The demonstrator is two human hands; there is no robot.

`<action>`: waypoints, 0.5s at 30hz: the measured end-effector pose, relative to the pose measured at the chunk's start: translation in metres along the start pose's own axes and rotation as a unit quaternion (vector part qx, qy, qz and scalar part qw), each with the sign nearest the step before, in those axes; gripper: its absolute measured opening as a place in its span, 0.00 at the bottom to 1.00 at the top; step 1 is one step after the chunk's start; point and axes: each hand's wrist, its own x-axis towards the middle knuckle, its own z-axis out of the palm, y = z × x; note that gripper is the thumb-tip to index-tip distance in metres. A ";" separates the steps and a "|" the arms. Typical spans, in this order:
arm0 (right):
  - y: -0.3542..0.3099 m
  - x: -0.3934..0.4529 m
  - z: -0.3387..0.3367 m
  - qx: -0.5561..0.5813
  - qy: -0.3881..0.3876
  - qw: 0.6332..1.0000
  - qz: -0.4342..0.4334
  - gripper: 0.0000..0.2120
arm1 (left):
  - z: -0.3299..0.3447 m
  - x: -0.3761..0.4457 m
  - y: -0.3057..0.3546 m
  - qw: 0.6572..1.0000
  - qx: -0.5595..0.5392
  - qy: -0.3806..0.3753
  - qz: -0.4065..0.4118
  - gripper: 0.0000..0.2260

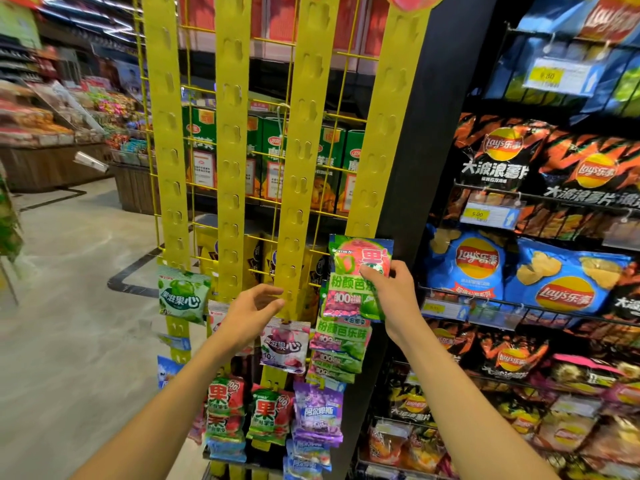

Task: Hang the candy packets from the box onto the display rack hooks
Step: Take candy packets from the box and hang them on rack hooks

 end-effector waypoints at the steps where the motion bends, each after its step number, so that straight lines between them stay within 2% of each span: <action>1: 0.003 0.001 0.001 0.002 0.002 1.000 0.009 0.13 | -0.001 -0.001 0.000 1.000 0.000 0.000 0.000 0.10; 11: 0.035 0.004 0.001 -0.008 0.013 0.999 0.043 0.13 | 0.009 0.000 0.002 1.000 0.016 -0.018 -0.006 0.12; 15: 0.040 0.003 0.000 -0.001 0.006 0.999 0.051 0.13 | 0.010 0.000 0.000 0.993 0.110 -0.017 0.029 0.13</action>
